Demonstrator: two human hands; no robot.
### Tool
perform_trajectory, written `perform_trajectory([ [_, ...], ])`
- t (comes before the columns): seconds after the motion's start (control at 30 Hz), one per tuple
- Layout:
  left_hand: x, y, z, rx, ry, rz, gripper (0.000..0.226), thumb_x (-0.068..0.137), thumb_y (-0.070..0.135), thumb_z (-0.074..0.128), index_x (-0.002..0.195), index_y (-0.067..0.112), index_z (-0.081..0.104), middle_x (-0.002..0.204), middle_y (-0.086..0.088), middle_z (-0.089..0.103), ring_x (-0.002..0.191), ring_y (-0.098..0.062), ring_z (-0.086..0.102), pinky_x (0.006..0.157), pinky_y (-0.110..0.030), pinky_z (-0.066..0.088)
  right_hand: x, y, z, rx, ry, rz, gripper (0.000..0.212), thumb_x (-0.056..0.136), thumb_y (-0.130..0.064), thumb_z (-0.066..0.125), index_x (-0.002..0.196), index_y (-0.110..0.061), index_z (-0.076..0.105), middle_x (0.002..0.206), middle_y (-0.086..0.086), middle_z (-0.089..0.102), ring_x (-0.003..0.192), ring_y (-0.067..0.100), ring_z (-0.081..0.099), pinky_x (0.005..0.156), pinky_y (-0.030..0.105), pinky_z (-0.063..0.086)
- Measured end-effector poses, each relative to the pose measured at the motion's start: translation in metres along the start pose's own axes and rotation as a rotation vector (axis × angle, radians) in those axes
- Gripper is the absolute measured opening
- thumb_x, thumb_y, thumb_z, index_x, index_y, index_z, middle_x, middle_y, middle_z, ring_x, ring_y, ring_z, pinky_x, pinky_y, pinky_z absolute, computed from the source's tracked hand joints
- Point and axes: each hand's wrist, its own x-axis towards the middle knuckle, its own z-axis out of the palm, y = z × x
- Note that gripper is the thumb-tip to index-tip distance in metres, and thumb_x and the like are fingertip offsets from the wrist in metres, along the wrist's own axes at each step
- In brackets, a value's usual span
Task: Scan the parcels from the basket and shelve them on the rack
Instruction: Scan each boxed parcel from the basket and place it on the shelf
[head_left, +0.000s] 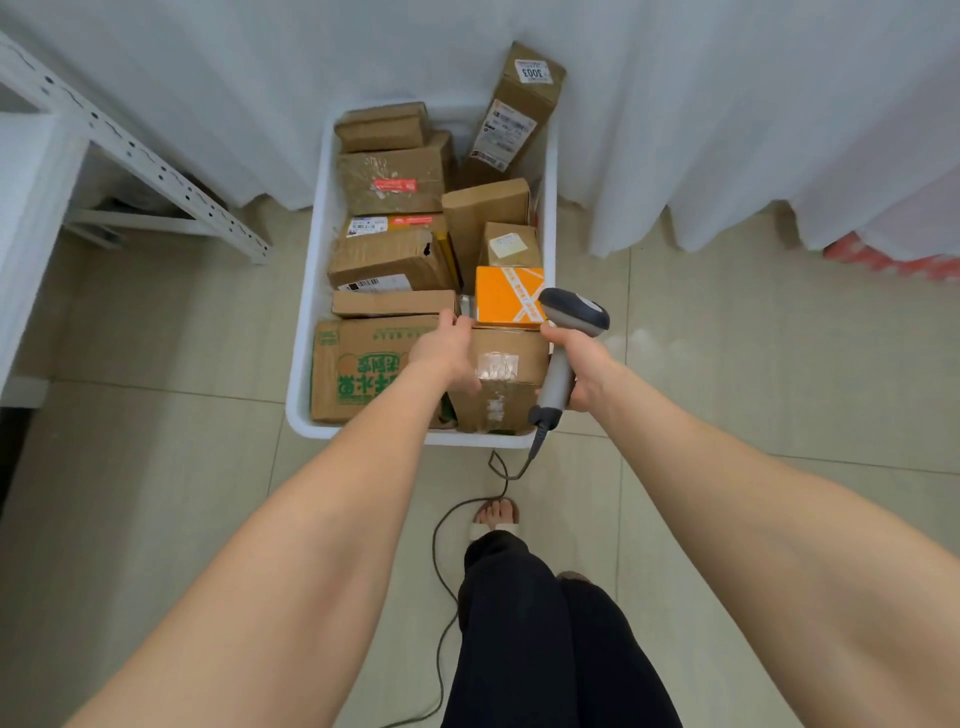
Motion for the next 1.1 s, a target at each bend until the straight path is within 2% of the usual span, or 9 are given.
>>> perform_trajectory([
  [0.13, -0.039, -0.001, -0.044, -0.034, 0.032, 0.012, 0.088, 0.068, 0.026, 0.078, 0.140, 0.013, 0.028, 0.143, -0.009, 0.026, 0.104, -0.030, 0.056, 0.071, -0.035, 0.052, -0.046, -0.019, 0.005, 0.009, 0.021, 0.005, 0.023, 0.092, -0.030, 0.066, 0.107, -0.016, 0.057, 0.084, 0.006, 0.064, 0.072, 0.024, 0.066, 0.048, 0.036, 0.053],
  [0.23, -0.074, -0.002, -0.090, -0.035, 0.075, 0.031, 0.087, 0.066, 0.029, 0.078, 0.137, 0.013, 0.030, 0.133, -0.007, 0.034, 0.096, -0.025, 0.054, 0.065, -0.033, 0.047, -0.091, -0.036, 0.016, 0.005, 0.013, -0.002, 0.038, 0.088, -0.037, 0.070, 0.117, -0.016, 0.055, 0.091, 0.009, 0.065, 0.076, 0.026, 0.067, 0.045, 0.034, 0.054],
  [0.4, -0.142, -0.009, -0.171, -0.083, 0.161, 0.076, 0.092, 0.064, 0.030, 0.079, 0.140, 0.016, 0.028, 0.136, -0.004, 0.033, 0.099, -0.025, 0.054, 0.070, -0.034, 0.049, -0.176, -0.065, 0.039, 0.013, -0.011, -0.005, 0.057, 0.084, -0.042, 0.073, 0.129, -0.015, 0.052, 0.112, 0.013, 0.068, 0.096, 0.032, 0.068, 0.080, 0.049, 0.058],
  [0.53, -0.202, -0.011, -0.239, -0.111, 0.309, 0.132, 0.091, 0.064, 0.025, 0.078, 0.139, 0.023, 0.028, 0.137, -0.004, 0.029, 0.091, -0.026, 0.055, 0.070, -0.032, 0.047, -0.249, -0.097, 0.061, 0.053, -0.059, -0.070, 0.064, 0.082, -0.048, 0.073, 0.132, -0.016, 0.051, 0.115, 0.011, 0.068, 0.100, 0.031, 0.067, 0.083, 0.047, 0.056],
  [0.63, -0.248, -0.009, -0.283, -0.152, 0.423, 0.143, 0.085, 0.065, 0.028, 0.076, 0.134, 0.033, 0.028, 0.133, -0.005, 0.033, 0.091, -0.032, 0.058, 0.077, -0.037, 0.051, -0.299, -0.122, 0.073, 0.114, -0.123, -0.107, 0.071, 0.079, -0.054, 0.073, 0.135, -0.018, 0.049, 0.119, 0.011, 0.067, 0.104, 0.033, 0.066, 0.091, 0.053, 0.053],
  [0.73, -0.293, -0.007, -0.321, -0.175, 0.514, 0.180, 0.084, 0.065, 0.029, 0.076, 0.134, 0.035, 0.028, 0.135, -0.003, 0.038, 0.096, -0.031, 0.058, 0.076, -0.035, 0.046, -0.350, -0.142, 0.081, 0.134, -0.199, -0.126, 0.070, 0.077, -0.060, 0.071, 0.130, -0.018, 0.053, 0.117, 0.011, 0.068, 0.103, 0.033, 0.066, 0.087, 0.054, 0.054],
  [0.9, -0.360, -0.004, -0.366, -0.190, 0.625, 0.261, 0.083, 0.067, 0.018, 0.073, 0.136, 0.032, 0.029, 0.138, -0.001, 0.037, 0.100, -0.025, 0.054, 0.075, -0.030, 0.042, -0.421, -0.160, 0.086, 0.107, -0.275, -0.170, 0.061, 0.073, -0.058, 0.076, 0.113, -0.016, 0.058, 0.105, 0.013, 0.071, 0.095, 0.036, 0.067, 0.065, 0.049, 0.056],
  [1.03, -0.403, -0.003, -0.386, -0.296, 0.638, 0.294, 0.083, 0.071, 0.009, 0.071, 0.139, 0.028, 0.026, 0.137, -0.004, 0.033, 0.104, -0.018, 0.044, 0.082, -0.027, 0.039, -0.463, -0.162, 0.093, 0.085, -0.322, -0.264, 0.046, 0.077, -0.047, 0.076, 0.108, -0.017, 0.061, 0.098, 0.013, 0.072, 0.092, 0.033, 0.068, 0.077, 0.045, 0.057],
  [1.1, -0.424, 0.002, -0.393, -0.556, 0.617, 0.283, 0.070, 0.080, 0.010, 0.063, 0.138, 0.026, 0.027, 0.134, -0.008, 0.034, 0.108, -0.021, 0.046, 0.080, -0.025, 0.043, -0.479, -0.159, 0.097, 0.088, -0.355, -0.335, 0.042, 0.079, -0.045, 0.074, 0.108, -0.017, 0.062, 0.100, 0.013, 0.072, 0.094, 0.034, 0.068, 0.082, 0.046, 0.056],
])
